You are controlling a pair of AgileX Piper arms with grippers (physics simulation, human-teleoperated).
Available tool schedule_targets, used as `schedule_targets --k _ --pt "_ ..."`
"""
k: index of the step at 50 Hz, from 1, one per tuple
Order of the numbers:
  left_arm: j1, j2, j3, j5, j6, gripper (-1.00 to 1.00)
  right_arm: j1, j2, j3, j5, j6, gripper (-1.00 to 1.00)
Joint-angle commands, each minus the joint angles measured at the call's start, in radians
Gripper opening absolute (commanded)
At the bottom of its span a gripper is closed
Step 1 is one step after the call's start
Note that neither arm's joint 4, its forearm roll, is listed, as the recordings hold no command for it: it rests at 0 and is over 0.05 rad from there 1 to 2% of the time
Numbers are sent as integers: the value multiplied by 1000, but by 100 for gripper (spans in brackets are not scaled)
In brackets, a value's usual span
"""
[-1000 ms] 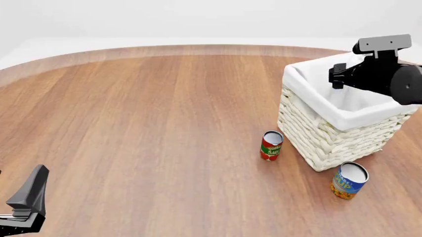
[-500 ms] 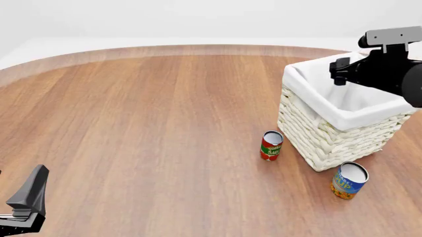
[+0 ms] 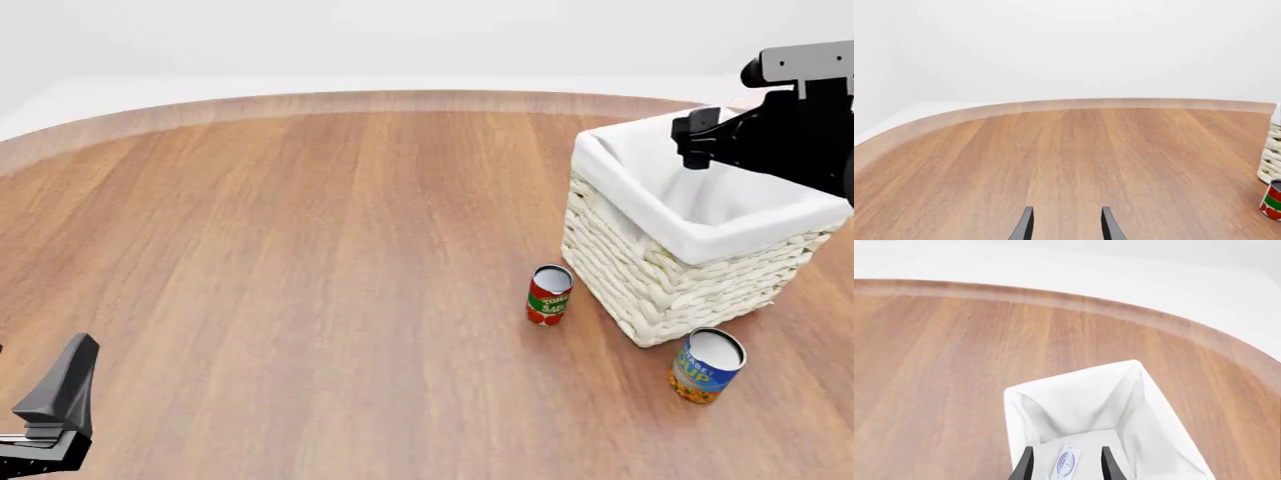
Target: Pick up the alphabet soup and the cream cheese box, and put them in the basket.
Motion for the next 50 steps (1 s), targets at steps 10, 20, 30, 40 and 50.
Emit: schedule_targets --k 10,20,30,40,50 --pt "0 0 0 0 0 100 19 -73 -6 57 -6 100" --pt "0 0 0 0 0 100 26 -100 -4 72 -3 100" --pt "0 0 0 0 0 100 38 -127 12 76 1 100" --pt "0 0 0 0 0 100 33 -121 12 73 4 100" --pt "0 0 0 0 0 100 33 -121 12 73 4 100"
